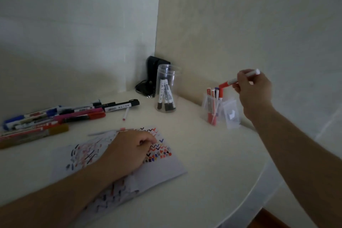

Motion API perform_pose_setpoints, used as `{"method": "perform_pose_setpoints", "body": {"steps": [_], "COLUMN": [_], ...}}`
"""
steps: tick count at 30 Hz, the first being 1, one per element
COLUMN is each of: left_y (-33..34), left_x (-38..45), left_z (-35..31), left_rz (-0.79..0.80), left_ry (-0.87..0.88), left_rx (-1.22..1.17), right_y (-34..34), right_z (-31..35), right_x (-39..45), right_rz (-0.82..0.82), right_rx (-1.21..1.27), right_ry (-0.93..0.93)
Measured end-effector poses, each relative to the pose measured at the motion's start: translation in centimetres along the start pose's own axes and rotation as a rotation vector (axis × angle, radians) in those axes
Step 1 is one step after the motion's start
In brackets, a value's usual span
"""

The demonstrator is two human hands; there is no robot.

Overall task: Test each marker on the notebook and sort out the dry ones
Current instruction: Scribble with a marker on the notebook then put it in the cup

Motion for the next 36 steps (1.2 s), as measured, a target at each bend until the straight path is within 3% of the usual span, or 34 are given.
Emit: {"method": "perform_pose_setpoints", "body": {"steps": [2, 5, 13, 16, 18, 20, 25, 28, 30, 36], "left_y": [0.5, 0.7, -0.4, -0.6, -1.1, -1.7, -3.0, -3.6, -4.1, -4.7], "left_x": [0.2, 0.0, -1.1, -1.7, -2.3, -2.7, -3.2, -3.3, -3.3, -2.8], "left_z": [-0.4, 0.0, 0.6, 1.3, 1.9, 2.3, 3.3, 3.7, 4.1, 3.7], "left_rz": [-0.002, 0.029, 0.191, 0.339, 0.388, 0.401, 0.462, 0.387, 0.331, 0.299], "left_ry": [0.016, 0.031, 0.147, 0.195, 0.195, 0.204, 0.230, 0.166, 0.076, 0.122], "left_rx": [-0.007, 0.019, 0.125, 0.209, 0.245, 0.238, 0.161, -0.009, -0.124, -0.102], "right_y": [-0.7, 0.2, 3.7, 4.1, 4.6, 6.9, 18.5, 25.2, 29.2, 35.1], "right_z": [-0.6, -2.3, -5.0, -4.2, -2.6, -0.5, 0.8, 0.4, -0.4, -3.0], "right_x": [0.7, 1.0, 1.7, 1.9, 0.5, -2.6, -11.3, -13.1, -12.6, -9.2], "right_rz": [0.008, 0.158, 0.427, 0.364, 0.222, 0.205, 0.720, 0.850, 0.900, 1.040], "right_rx": [-0.211, -0.506, -1.009, -1.045, -0.997, -0.885, -0.723, -0.695, -0.839, -1.073], "right_ry": [-0.027, -0.038, 0.029, -0.016, -0.163, -0.359, -0.481, -0.563, -0.573, -0.265]}}
Point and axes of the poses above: each hand's wrist, its own x-axis towards the middle knuckle, its own y-axis out of the palm, z = x × y, the point moved 4 cm from there along x, towards the middle knuckle, and after that the axes turned 6 degrees about z, right-handed, at the moved point
